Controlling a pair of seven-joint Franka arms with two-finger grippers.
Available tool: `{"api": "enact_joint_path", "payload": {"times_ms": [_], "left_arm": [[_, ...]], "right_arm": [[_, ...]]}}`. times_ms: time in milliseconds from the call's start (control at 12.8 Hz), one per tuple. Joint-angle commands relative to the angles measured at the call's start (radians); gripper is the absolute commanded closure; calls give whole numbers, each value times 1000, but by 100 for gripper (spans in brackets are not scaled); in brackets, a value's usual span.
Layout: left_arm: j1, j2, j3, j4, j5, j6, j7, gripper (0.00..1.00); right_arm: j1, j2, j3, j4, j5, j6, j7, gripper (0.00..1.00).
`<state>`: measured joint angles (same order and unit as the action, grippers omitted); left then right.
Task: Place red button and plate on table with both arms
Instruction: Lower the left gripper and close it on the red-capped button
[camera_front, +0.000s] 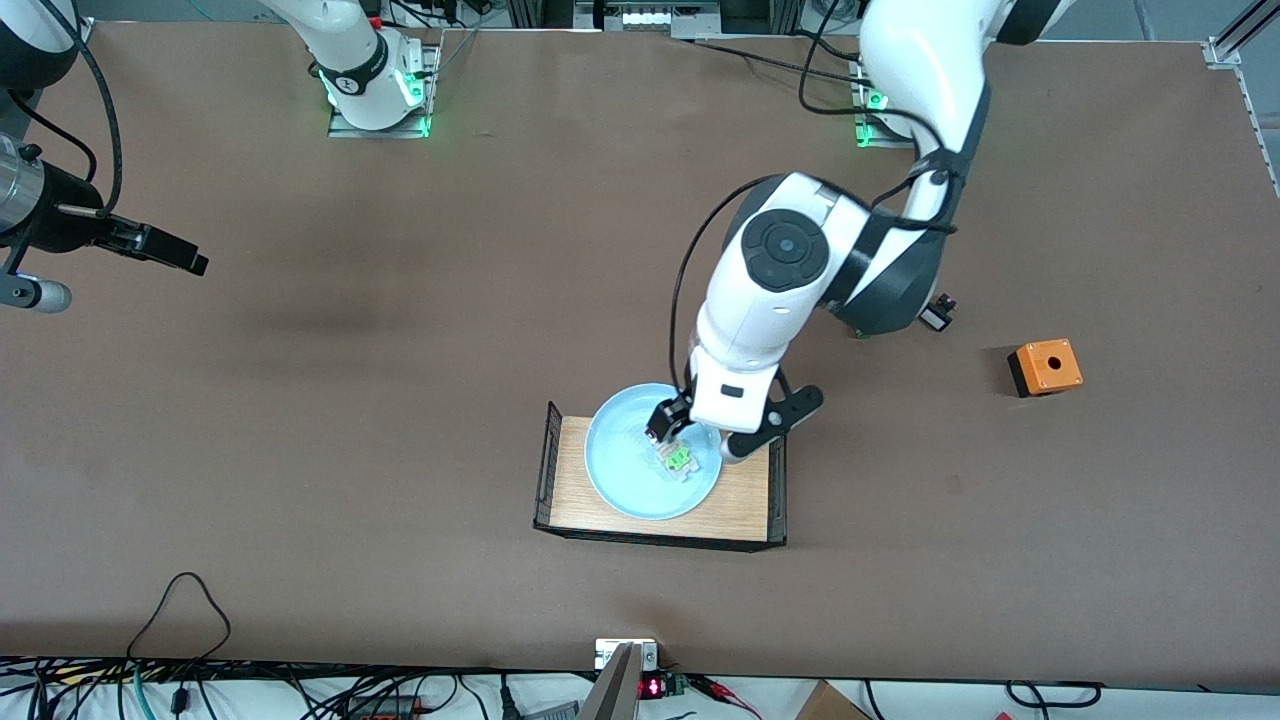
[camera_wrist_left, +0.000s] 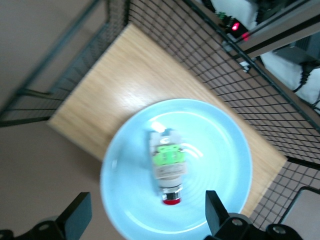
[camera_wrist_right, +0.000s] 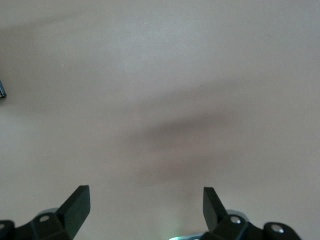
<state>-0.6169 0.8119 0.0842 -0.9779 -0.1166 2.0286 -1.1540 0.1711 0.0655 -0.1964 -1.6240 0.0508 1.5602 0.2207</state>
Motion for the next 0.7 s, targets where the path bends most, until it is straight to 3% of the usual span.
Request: {"api": "enact_joint_path", "payload": {"times_ms": [0, 311, 545, 623], "left_arm": [[-30, 76, 34, 70, -12, 25, -13, 0], [-73, 110, 74, 70, -11, 47, -13, 0], [-78, 125, 91, 70, -11, 87, -16, 1], [-78, 127, 98, 70, -11, 97, -16, 2]], "right_arm": [[4, -16, 11, -13, -49, 6, -18, 0], [-22, -18, 14, -19, -60, 32, -102, 0], [-139, -16, 113, -23, -58, 37, -121, 0], [-140, -18, 117, -23, -58, 37, -119, 0]]}}
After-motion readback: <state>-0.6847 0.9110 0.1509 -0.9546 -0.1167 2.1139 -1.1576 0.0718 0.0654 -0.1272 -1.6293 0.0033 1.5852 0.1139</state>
